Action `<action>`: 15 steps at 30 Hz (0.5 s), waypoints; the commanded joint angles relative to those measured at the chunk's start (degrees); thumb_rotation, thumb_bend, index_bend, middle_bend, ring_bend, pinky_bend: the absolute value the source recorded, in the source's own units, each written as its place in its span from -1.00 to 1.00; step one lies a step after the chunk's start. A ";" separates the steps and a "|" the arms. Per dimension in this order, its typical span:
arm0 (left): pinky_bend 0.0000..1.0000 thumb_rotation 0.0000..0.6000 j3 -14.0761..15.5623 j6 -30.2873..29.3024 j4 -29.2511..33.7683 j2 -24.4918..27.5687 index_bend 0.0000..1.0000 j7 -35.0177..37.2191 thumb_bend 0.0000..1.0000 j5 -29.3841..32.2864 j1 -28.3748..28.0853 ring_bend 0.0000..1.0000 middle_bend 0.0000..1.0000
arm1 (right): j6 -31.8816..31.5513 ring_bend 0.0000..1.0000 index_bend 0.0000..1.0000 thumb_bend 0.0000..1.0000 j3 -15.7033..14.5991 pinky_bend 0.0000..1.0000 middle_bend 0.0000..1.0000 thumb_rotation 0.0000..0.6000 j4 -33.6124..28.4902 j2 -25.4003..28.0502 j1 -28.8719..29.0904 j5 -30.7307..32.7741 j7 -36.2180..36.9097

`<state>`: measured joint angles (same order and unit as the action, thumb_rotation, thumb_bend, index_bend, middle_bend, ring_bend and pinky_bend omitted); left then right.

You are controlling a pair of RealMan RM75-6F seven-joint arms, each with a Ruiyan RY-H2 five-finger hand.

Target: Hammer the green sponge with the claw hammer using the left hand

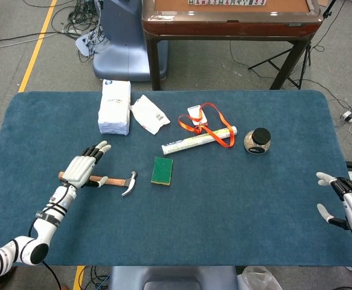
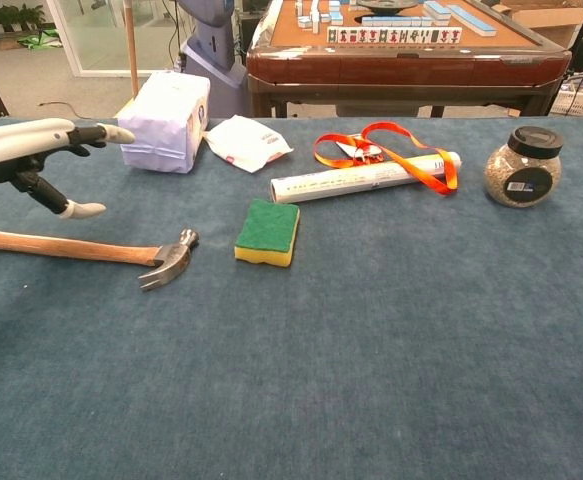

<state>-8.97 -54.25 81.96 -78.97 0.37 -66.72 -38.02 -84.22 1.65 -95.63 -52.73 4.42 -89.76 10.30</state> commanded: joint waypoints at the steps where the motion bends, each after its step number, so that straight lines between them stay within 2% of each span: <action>1: -0.89 1.00 0.38 -4.12 5.48 3.86 -0.88 -3.70 -0.45 3.37 3.68 -1.00 -0.97 | 0.51 -0.51 -0.56 -0.35 -0.15 -0.37 -0.31 1.00 0.34 -0.05 -0.02 0.43 0.17; 7: -0.89 1.00 1.36 -11.46 11.25 8.11 -0.77 -5.55 -0.45 5.10 9.39 -1.00 -0.97 | 2.08 -0.51 -0.56 -0.36 -0.15 -0.37 -0.31 1.00 0.54 -0.17 0.54 1.15 0.29; 15: -0.89 1.00 4.77 -25.48 15.94 11.11 -0.72 -4.97 -0.45 0.44 19.58 -1.00 -0.97 | 3.81 -0.51 -0.56 -0.36 -0.32 -0.37 -0.31 1.00 0.34 -0.88 1.97 -0.05 -0.20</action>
<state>-5.78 -76.01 96.10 -69.12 -5.12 -64.13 -21.76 -80.48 1.35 -95.22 -53.57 6.32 -89.74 10.14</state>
